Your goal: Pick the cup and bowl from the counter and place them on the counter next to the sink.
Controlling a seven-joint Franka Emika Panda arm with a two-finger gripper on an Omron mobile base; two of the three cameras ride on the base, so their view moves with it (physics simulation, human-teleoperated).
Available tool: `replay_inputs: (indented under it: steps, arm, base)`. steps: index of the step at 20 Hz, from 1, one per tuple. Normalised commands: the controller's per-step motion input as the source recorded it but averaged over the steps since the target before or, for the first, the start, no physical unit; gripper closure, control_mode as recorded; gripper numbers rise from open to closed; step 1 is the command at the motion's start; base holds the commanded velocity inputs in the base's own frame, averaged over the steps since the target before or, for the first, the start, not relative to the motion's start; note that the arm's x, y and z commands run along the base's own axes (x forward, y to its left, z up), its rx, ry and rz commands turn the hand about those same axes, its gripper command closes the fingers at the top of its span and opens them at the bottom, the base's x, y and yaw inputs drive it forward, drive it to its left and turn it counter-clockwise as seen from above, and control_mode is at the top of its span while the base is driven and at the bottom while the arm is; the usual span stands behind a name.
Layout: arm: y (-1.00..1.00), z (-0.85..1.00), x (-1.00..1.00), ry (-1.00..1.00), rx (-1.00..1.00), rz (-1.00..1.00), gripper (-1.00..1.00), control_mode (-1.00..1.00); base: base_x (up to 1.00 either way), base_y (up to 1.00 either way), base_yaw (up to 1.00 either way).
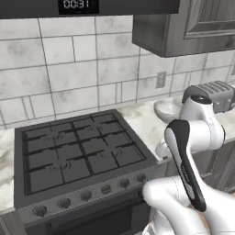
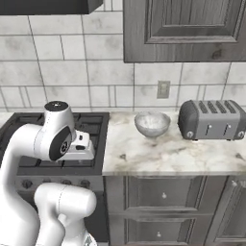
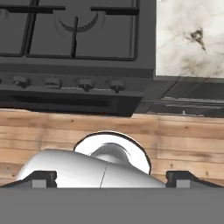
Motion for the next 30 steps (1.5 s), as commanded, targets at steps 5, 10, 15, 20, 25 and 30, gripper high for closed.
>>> replay_inputs:
  steps: [5, 10, 15, 20, 25, 30]
  arm:
    - [0.0, 0.0, 0.0, 0.0, 0.0, 0.0, -1.0, 1.0]
    - [0.0, 0.0, 0.0, 0.0, 0.0, 0.0, -1.0, 1.0]
    - [0.0, 0.0, 0.0, 0.0, 0.0, 0.0, -1.0, 1.0]
    - [0.0, 0.0, 0.0, 0.0, 0.0, 0.0, -1.0, 1.0]
    - [0.0, 0.0, 0.0, 0.0, 0.0, 0.0, -1.0, -1.0]
    - [-0.02, -0.11, 0.0, -0.01, 0.05, 0.0, -1.0, -1.0]
  base:
    - [0.52, -0.16, 0.12]
    - [0.27, -0.23, 0.03]
    - [0.0, -0.04, 0.0]
    - [0.0, 0.0, 0.0]
    - [0.0, 0.0, 0.0]
    - [0.0, 0.0, 0.0]
